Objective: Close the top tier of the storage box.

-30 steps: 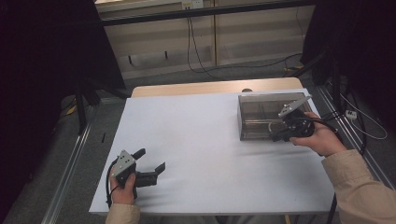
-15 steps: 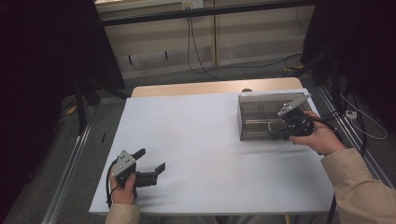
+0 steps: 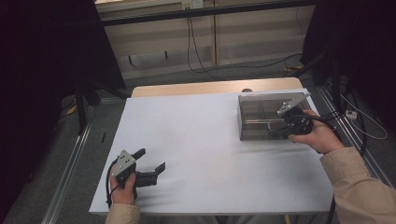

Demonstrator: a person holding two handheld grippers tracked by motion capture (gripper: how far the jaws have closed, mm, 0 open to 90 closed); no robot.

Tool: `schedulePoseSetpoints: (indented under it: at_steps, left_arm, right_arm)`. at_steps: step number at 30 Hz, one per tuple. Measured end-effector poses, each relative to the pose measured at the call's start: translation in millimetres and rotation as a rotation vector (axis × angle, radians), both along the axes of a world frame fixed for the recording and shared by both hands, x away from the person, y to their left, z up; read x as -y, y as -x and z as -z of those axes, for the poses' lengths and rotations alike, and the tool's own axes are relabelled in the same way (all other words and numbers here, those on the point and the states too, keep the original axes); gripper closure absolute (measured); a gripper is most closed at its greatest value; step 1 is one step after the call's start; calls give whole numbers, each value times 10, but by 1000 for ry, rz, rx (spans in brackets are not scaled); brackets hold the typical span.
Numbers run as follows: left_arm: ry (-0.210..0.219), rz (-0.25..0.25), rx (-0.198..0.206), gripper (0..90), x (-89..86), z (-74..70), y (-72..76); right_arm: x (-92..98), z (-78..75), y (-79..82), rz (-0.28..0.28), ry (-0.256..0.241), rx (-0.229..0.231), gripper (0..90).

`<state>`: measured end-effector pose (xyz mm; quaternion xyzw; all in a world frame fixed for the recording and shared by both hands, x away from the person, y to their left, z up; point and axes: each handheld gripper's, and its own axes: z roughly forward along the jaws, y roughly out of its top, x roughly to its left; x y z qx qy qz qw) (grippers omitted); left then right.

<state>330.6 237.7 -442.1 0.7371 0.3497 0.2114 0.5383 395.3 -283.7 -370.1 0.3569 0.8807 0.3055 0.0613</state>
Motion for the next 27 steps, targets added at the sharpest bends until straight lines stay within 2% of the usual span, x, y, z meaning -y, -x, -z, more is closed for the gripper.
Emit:
schedulePoseSetpoints:
  at_steps: [27]
  left_arm:
    - [-3,1,2,27,-5,-1,-4]
  right_arm:
    - [18,5,-90,27,5,8,900]
